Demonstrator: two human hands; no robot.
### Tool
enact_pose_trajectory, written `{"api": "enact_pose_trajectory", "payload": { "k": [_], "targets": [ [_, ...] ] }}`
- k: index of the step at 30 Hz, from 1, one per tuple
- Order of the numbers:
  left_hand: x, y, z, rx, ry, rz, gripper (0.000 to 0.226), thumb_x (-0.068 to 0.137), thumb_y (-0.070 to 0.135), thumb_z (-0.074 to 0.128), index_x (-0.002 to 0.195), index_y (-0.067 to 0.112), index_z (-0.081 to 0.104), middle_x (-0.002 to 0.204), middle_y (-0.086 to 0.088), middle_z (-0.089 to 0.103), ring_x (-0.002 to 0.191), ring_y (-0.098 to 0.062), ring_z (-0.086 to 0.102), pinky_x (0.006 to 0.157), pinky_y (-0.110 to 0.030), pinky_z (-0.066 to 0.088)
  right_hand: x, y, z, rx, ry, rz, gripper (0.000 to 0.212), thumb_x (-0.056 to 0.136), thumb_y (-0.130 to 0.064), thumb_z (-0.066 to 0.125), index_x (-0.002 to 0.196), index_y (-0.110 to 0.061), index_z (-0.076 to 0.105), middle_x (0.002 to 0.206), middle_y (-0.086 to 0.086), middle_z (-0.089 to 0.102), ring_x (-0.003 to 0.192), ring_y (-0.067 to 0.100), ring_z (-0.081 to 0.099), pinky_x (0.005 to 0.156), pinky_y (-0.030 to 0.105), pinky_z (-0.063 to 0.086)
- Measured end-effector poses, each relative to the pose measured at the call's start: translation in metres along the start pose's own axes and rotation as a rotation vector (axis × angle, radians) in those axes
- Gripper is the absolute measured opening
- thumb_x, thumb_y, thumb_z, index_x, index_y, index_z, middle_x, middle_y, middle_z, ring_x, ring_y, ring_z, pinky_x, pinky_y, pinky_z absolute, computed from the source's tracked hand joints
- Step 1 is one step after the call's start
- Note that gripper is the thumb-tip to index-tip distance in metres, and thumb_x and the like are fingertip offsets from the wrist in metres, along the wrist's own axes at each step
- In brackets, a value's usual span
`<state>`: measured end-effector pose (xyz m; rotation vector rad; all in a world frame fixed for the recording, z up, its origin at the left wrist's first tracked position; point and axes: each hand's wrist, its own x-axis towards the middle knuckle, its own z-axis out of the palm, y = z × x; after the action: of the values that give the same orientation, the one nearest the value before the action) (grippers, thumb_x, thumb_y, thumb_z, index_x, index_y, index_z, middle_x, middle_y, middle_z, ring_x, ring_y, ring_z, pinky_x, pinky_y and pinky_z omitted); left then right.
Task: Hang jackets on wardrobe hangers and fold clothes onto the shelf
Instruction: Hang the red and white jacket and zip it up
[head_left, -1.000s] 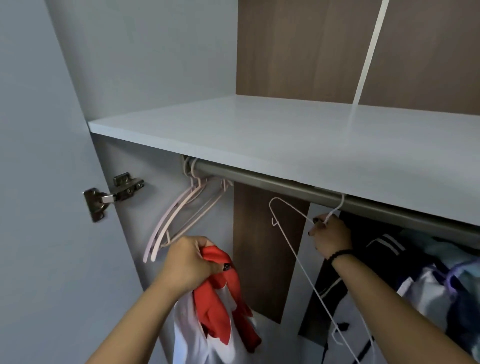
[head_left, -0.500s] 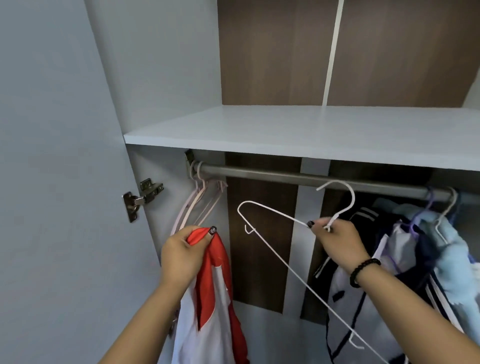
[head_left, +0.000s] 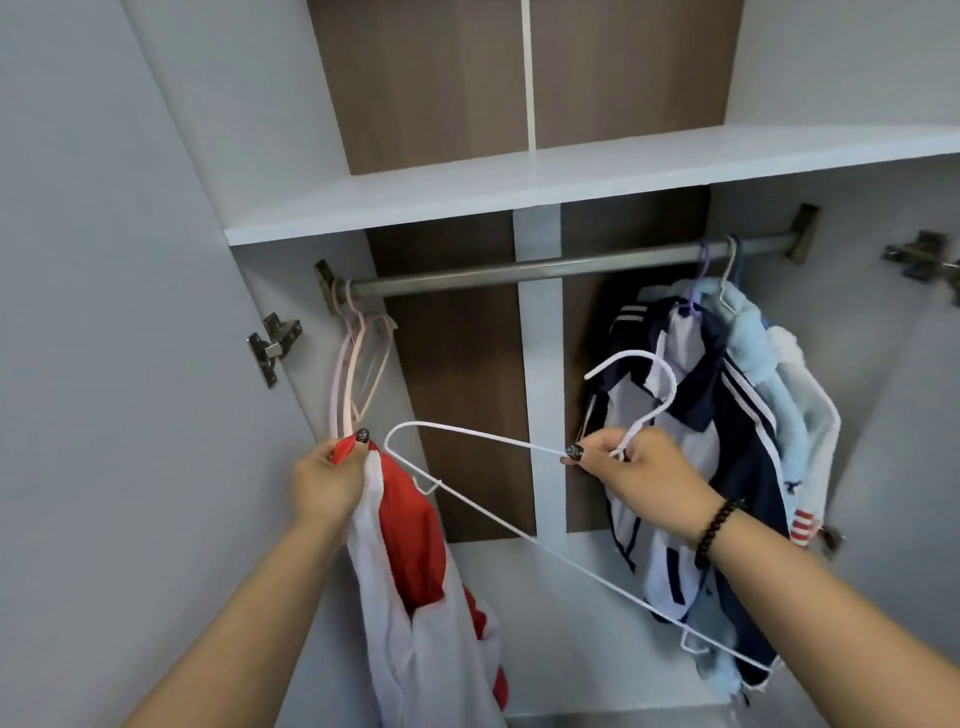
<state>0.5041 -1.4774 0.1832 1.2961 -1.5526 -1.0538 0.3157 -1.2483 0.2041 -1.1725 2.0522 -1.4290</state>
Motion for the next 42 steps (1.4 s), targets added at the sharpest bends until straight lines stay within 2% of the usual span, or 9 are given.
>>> {"api": "enact_pose_trajectory", "payload": {
  "k": [8, 12, 16, 18, 23, 27, 36, 40, 42],
  "targets": [
    [-0.018, -0.002, -0.001, 0.226, -0.071, 0.172, 0.025, 0.095, 0.02, 0.056, 0.109, 0.001, 0.065, 0.105, -0.021, 0.067, 0.1, -0.039, 0.062, 0.092, -0.045, 0.047, -0.05, -0.011, -0.025, -0.022, 0.019, 0.032, 0.024, 0.093, -0.01, 0.053, 0.08, -0.003, 0.072, 0.045, -0.008, 0.032, 0.043, 0.005, 0.024, 0.044, 0.016, 0.024],
    [-0.039, 0.011, 0.002, 0.335, -0.143, 0.351, 0.027, 0.098, 0.023, 0.052, 0.115, 0.006, 0.063, 0.107, -0.014, 0.066, 0.092, -0.024, 0.058, 0.089, -0.035, 0.045, -0.057, -0.01, -0.026, -0.123, -0.097, 0.081, 0.045, 0.092, -0.009, 0.052, 0.053, -0.027, 0.067, 0.047, -0.008, 0.039, 0.047, 0.011, 0.032, 0.05, 0.025, 0.032],
    [-0.065, 0.034, 0.013, 0.304, -0.229, 0.433, 0.024, 0.097, 0.027, 0.054, 0.111, 0.012, 0.065, 0.099, -0.001, 0.064, 0.089, -0.015, 0.054, 0.084, -0.026, 0.042, -0.051, -0.006, -0.019, -0.192, -0.154, 0.125, 0.038, 0.09, -0.005, 0.05, 0.052, -0.007, 0.053, 0.059, 0.008, 0.043, 0.058, 0.019, 0.038, 0.058, 0.028, 0.039],
    [-0.081, 0.045, 0.019, 0.259, -0.253, 0.455, 0.019, 0.096, 0.027, 0.056, 0.107, 0.015, 0.066, 0.094, 0.003, 0.063, 0.086, -0.012, 0.056, 0.076, -0.018, 0.042, -0.047, -0.006, -0.017, -0.229, -0.157, 0.141, 0.044, 0.091, -0.005, 0.05, 0.048, -0.014, 0.047, 0.056, 0.006, 0.043, 0.055, 0.016, 0.039, 0.056, 0.025, 0.039],
    [-0.115, 0.064, 0.038, 0.17, -0.408, 0.486, 0.007, 0.092, 0.023, 0.062, 0.097, 0.022, 0.067, 0.091, 0.006, 0.066, 0.085, -0.011, 0.061, 0.064, -0.009, 0.04, -0.039, 0.01, -0.016, -0.269, -0.098, 0.136, 0.01, 0.089, -0.015, 0.058, 0.089, -0.015, 0.068, 0.091, 0.002, 0.067, 0.081, 0.015, 0.062, 0.077, 0.028, 0.054],
    [-0.139, 0.056, 0.056, 0.291, -0.531, 0.672, 0.011, 0.092, 0.026, 0.061, 0.092, 0.036, 0.061, 0.085, 0.021, 0.063, 0.081, -0.005, 0.062, 0.067, -0.008, 0.045, -0.036, 0.01, -0.023, -0.097, -0.019, 0.057, 0.014, 0.087, -0.016, 0.064, 0.095, -0.025, 0.057, 0.075, -0.007, 0.054, 0.062, 0.004, 0.051, 0.061, 0.018, 0.042],
    [-0.16, 0.043, 0.075, 0.209, -0.268, 0.789, 0.023, 0.092, 0.049, 0.042, 0.103, 0.036, 0.058, 0.1, 0.024, 0.051, 0.095, -0.007, 0.055, 0.088, -0.036, 0.051, -0.033, -0.002, -0.054, 0.027, -0.083, -0.046, 0.018, 0.085, -0.006, 0.063, 0.092, -0.021, 0.058, 0.044, -0.012, 0.047, 0.038, 0.001, 0.04, 0.046, 0.015, 0.033],
    [-0.164, 0.055, 0.066, 0.476, -0.443, 0.886, 0.057, 0.091, 0.07, 0.021, 0.102, 0.029, 0.06, 0.096, 0.017, 0.058, 0.082, -0.005, 0.057, 0.073, -0.022, 0.051, -0.035, -0.003, -0.057, 0.089, -0.058, -0.107, 0.02, 0.083, -0.002, 0.062, 0.093, -0.019, 0.058, 0.041, -0.012, 0.045, 0.038, 0.003, 0.037, 0.045, 0.018, 0.035],
    [-0.162, 0.054, 0.058, 0.553, -0.501, 0.947, 0.048, 0.09, 0.07, 0.028, 0.095, 0.034, 0.058, 0.086, 0.02, 0.059, 0.074, -0.004, 0.057, 0.063, -0.022, 0.051, -0.037, 0.001, -0.057, 0.118, -0.037, -0.124, 0.019, 0.083, -0.003, 0.064, 0.093, -0.017, 0.06, 0.045, -0.009, 0.045, 0.041, 0.007, 0.039, 0.048, 0.022, 0.037]
  ]
}}
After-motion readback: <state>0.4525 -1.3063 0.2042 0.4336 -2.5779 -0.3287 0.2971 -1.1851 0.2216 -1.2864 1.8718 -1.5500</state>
